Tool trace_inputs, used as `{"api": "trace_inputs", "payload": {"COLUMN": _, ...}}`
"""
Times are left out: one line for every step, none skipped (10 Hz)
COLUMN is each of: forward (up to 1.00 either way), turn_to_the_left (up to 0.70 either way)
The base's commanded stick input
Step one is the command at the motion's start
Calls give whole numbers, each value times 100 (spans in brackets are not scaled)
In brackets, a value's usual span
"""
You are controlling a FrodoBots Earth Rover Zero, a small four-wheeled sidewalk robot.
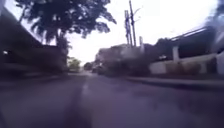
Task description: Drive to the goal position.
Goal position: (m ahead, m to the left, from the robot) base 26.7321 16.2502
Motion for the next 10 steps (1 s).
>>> {"api": "trace_inputs", "payload": {"forward": 70, "turn_to_the_left": -27}}
{"api": "trace_inputs", "payload": {"forward": 70, "turn_to_the_left": 0}}
{"api": "trace_inputs", "payload": {"forward": 70, "turn_to_the_left": 0}}
{"api": "trace_inputs", "payload": {"forward": 70, "turn_to_the_left": 0}}
{"api": "trace_inputs", "payload": {"forward": 70, "turn_to_the_left": 0}}
{"api": "trace_inputs", "payload": {"forward": 70, "turn_to_the_left": 0}}
{"api": "trace_inputs", "payload": {"forward": 70, "turn_to_the_left": 0}}
{"api": "trace_inputs", "payload": {"forward": 70, "turn_to_the_left": 0}}
{"api": "trace_inputs", "payload": {"forward": 70, "turn_to_the_left": 0}}
{"api": "trace_inputs", "payload": {"forward": 70, "turn_to_the_left": 0}}
